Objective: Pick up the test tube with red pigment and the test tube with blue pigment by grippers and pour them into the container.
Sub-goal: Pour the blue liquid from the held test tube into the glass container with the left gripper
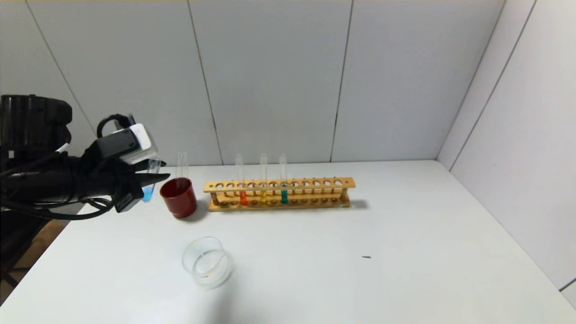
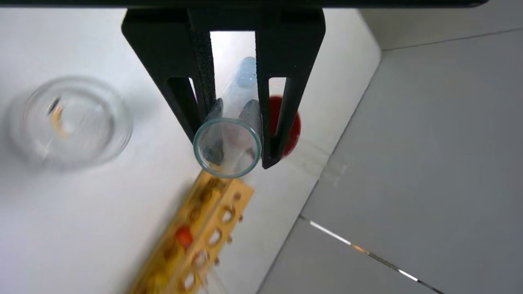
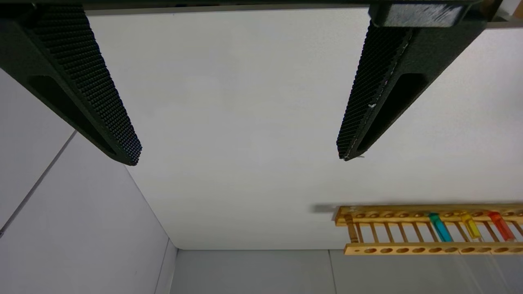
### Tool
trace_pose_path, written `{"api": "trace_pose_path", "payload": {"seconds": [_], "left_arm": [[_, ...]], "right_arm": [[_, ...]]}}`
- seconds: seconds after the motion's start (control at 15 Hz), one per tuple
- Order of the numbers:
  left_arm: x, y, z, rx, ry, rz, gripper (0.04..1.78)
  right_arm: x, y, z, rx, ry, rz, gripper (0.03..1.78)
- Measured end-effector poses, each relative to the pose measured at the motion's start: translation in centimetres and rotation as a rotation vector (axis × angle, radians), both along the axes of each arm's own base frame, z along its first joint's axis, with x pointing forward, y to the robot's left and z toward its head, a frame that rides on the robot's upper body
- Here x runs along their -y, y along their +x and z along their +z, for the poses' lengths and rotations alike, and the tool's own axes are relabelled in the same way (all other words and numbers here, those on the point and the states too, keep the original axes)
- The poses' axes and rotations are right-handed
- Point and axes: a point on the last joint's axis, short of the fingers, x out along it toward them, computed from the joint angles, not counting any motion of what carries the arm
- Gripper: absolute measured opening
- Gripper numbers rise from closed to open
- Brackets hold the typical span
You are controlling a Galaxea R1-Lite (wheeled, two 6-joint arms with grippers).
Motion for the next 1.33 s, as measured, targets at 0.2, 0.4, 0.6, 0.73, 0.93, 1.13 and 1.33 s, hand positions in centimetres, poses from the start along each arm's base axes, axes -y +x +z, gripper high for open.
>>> {"api": "trace_pose_path", "payload": {"seconds": [0.2,0.4,0.6,0.73,0.93,1.13,1.33], "left_arm": [[-0.2,0.3,-0.7,0.047,0.188,-0.051,0.33],[-0.2,0.5,-2.0,0.092,0.385,-0.163,0.33],[-0.1,0.3,-4.0,0.103,0.544,-0.28,0.33],[0.2,0.5,-4.9,0.114,0.622,-0.341,0.33],[1.0,0.7,-5.6,0.113,0.709,-0.371,0.33],[1.7,0.8,-5.6,0.112,0.752,-0.369,0.33],[1.8,1.0,-5.5,0.146,0.851,-0.403,0.33]], "right_arm": [[0.0,0.0,0.0,0.0,0.001,0.0,1.75],[0.0,0.0,0.0,0.0,0.001,0.0,1.75],[0.0,0.0,0.0,0.0,0.0,0.001,1.75],[0.0,0.0,0.0,0.0,0.0,0.0,1.75],[0.0,0.0,0.0,0.0,0.0,0.0,1.75],[0.0,0.0,0.0,0.0,0.0,0.001,1.75],[0.0,0.0,0.0,0.0,0.0,0.0,1.75]]}}
